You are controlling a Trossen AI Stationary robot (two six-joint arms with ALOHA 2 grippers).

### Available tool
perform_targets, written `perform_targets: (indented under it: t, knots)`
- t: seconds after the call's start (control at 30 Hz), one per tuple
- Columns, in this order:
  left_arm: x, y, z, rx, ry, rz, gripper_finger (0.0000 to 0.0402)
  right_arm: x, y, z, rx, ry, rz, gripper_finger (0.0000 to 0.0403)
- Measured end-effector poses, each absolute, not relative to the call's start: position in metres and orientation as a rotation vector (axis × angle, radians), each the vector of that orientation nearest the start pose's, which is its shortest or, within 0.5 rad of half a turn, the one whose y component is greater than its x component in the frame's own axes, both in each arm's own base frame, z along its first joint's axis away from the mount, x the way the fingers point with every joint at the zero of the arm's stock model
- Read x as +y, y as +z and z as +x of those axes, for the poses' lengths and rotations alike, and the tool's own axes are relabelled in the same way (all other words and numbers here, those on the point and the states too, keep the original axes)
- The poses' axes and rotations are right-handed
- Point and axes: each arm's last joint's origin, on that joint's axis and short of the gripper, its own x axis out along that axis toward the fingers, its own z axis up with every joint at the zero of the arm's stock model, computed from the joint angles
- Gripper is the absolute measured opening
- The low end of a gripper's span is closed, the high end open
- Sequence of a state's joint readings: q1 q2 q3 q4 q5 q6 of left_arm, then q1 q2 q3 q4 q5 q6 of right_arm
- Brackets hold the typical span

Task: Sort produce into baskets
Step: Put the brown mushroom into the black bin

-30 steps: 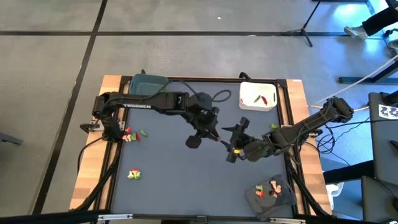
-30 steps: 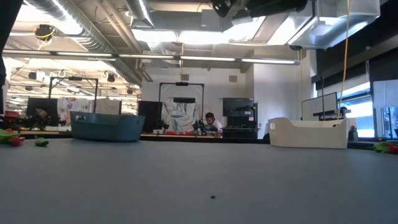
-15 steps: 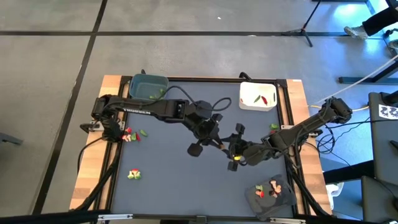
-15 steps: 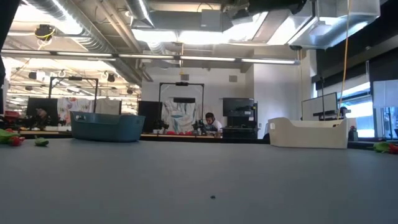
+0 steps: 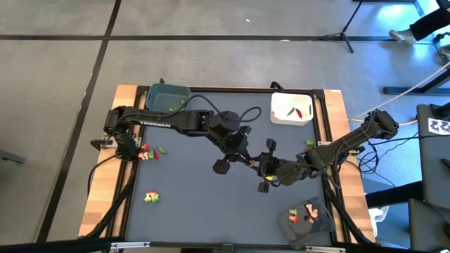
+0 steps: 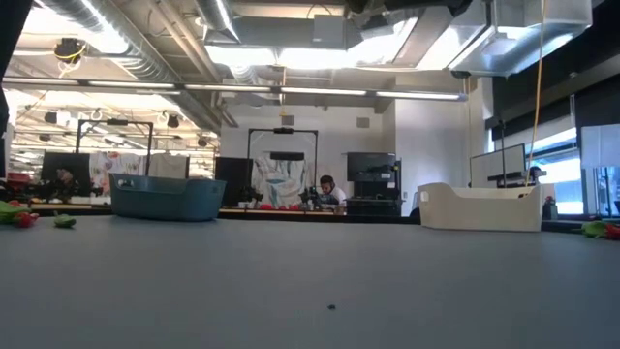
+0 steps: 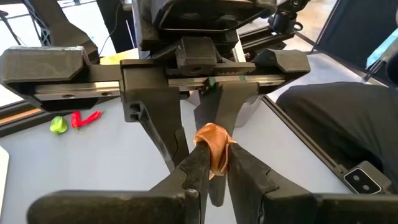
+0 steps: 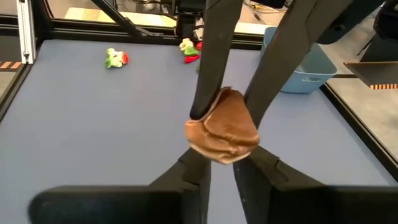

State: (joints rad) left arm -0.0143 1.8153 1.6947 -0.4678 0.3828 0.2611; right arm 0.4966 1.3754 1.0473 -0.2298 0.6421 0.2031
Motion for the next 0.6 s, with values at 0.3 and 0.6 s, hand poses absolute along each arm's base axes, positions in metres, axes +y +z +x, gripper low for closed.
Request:
perform_targets:
  t: [0.3,0.6]
  knots:
    - [-0.0165,0.3360,0.4120,0.542,-0.457,0.139,0.0045,0.1266,0.2920,0.2697,0.453,-0.181,-0.103,0.0006]
    - [-0.0156,0.3351,0.4114,0.570,-0.428,0.076,0.0109,0.1268,0.2920,0.2696,0.454,-0.179,-0.103,0.0003]
